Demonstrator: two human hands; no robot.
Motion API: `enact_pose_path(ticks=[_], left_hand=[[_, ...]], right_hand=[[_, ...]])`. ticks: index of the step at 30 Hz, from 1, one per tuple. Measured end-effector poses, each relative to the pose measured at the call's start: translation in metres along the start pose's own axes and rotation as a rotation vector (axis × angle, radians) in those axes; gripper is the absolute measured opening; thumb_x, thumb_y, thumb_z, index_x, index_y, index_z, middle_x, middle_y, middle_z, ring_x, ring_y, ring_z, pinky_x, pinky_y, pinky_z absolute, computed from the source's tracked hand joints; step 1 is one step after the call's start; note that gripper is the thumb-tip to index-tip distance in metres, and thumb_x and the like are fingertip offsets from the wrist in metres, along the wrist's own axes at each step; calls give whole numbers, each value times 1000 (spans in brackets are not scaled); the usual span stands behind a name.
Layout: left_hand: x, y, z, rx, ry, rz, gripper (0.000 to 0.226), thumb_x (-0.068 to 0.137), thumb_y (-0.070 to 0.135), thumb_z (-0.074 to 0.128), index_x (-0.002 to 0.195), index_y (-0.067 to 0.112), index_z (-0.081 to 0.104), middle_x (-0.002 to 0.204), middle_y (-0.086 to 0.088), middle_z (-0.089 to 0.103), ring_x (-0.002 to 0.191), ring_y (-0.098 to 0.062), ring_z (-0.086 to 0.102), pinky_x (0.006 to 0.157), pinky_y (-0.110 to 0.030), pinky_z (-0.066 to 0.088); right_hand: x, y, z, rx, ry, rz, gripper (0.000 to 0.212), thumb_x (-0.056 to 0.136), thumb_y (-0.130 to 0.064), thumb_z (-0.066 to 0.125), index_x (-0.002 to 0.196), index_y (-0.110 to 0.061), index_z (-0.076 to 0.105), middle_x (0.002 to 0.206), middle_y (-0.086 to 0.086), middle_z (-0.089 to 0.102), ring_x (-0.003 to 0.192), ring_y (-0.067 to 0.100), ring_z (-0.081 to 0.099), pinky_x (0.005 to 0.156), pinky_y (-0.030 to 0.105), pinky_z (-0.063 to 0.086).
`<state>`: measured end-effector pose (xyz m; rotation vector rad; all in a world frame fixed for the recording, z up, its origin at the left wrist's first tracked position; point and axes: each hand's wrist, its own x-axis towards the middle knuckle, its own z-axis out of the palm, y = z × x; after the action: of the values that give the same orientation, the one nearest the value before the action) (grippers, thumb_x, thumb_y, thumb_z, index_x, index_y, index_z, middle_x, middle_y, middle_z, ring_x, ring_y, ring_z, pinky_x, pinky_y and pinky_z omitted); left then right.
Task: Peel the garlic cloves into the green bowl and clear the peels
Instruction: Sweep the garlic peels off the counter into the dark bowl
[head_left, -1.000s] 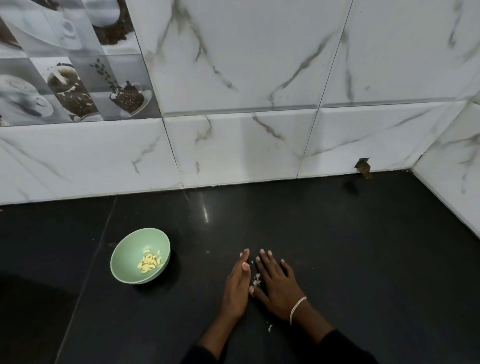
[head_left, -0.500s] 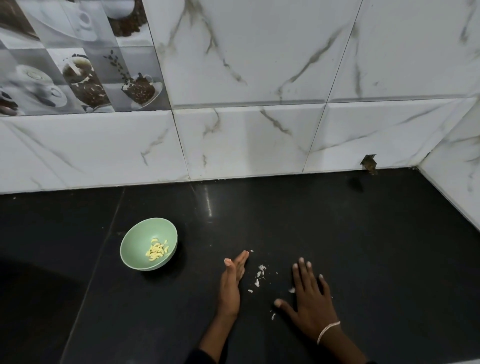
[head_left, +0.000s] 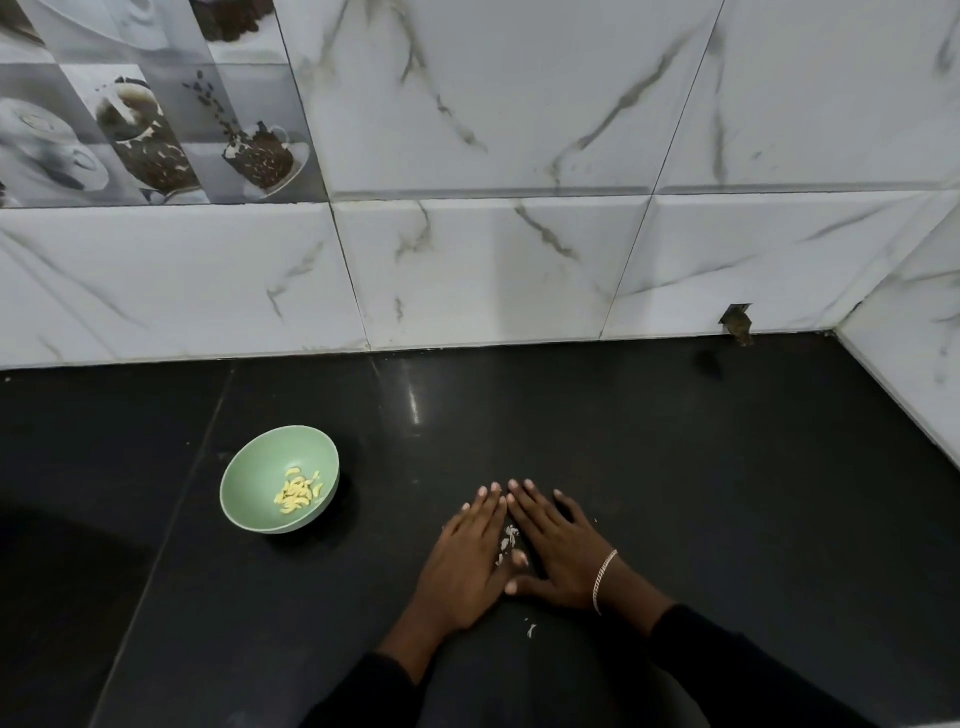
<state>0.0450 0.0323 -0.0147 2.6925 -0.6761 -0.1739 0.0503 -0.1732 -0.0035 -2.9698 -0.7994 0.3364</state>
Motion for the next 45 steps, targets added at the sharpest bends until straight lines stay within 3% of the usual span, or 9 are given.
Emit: enact_pose_path(ticks=[11,16,19,23,27,31,35,40,45], left_hand=[[-83,21,0,-558,108,146,77,101,58,38,160,13,16,167,7,19,152,-10,25,121,-34,27],[-69,3,-1,-147,120,-38,80,100,66,20,160,13,19,169,1,5,156,-15,-4,126,-41,14],[-66,4,0,63,-16,-129,93,94,77,8,161,12,9,169,-2,-8,154,-15,-19,127,-40,7],[-79,26,11,105,-100,31,97,93,79,13,161,11,2,168,-4,-13,154,-15,-17,126,-40,8],[-86,31,7,-261,-86,243,83,102,59,36,161,12,2,169,1,-2,156,-11,-3,126,-40,16],[-54,22,-11,-199,52,63,82,100,64,27,161,13,7,170,0,-4,155,-11,-8,126,-36,8],[-35,26,-4,29,-93,-16,99,89,79,1,161,11,6,168,-5,-9,155,-15,-14,126,-41,11],[-84,44,26,107,-55,56,98,94,79,17,160,9,0,168,-6,-12,155,-16,-15,127,-37,6],[-125,58,31,-252,37,81,81,100,67,26,160,15,16,169,3,9,156,-10,4,125,-41,19]], right_hand=[[-104,-26,19,178,148,-15,100,89,-82,38,160,-15,17,169,0,3,156,19,3,118,42,14],[-142,21,26,141,114,484,98,89,-84,24,160,-15,21,169,-1,0,156,15,-3,121,39,13],[-149,15,32,98,70,562,107,85,-89,23,161,-15,11,169,-1,-6,156,16,-7,123,43,8],[-130,-29,34,125,38,397,108,85,-89,28,161,-14,11,169,3,-3,156,21,-4,121,49,8],[-117,-59,30,155,46,87,99,91,-83,29,161,-16,8,169,-1,-6,156,17,-5,122,43,7],[-79,-26,10,166,92,194,103,88,-86,19,161,-16,5,168,-1,-11,154,14,-13,124,42,8],[-49,-18,0,46,-47,81,112,82,-91,18,161,-12,4,168,2,-11,154,17,-15,123,52,10],[-89,-42,17,14,-18,-69,114,84,-89,30,160,-7,7,169,7,-4,155,20,-9,123,50,9],[-128,-53,19,210,8,-126,106,87,-84,36,161,-14,4,169,-1,-7,155,13,-9,124,44,10]])
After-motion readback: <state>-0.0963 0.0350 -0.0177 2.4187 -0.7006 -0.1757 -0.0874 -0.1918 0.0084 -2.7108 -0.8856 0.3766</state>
